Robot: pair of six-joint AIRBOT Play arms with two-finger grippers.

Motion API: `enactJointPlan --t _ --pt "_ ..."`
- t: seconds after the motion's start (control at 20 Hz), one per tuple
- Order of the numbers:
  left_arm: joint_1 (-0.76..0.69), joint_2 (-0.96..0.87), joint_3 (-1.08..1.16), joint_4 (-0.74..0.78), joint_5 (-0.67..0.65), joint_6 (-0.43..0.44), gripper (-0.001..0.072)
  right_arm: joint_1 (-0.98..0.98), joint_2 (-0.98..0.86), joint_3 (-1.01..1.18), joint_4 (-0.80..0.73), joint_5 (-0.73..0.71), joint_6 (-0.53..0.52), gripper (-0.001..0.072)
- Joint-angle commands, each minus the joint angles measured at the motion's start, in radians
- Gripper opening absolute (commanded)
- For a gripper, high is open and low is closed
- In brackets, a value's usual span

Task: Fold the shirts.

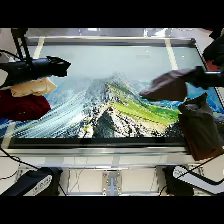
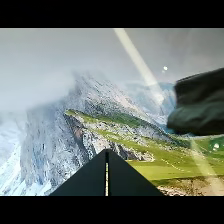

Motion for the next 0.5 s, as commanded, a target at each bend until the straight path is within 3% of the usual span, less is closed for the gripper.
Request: enactJointPlan --t 0.0,0.2,0.45 --pt "0.0 0.003 0.0 0.0 0.0 0.0 0.0013 -0.297 0.165 -0.013 -0.118 0.163 0.023 0.0004" --pt "0.0 0.004 0.0 0.0 -0.011 0.0 0.0013 -0.563 0.294 -0.221 -0.195 0.12 0.003 0.0004" --pt "0.0 0.004 0.0 0.0 -0.012 0.0 0.0013 -0.686 0.362 -0.646 -0.529 0.073 -0.005 0.0005"
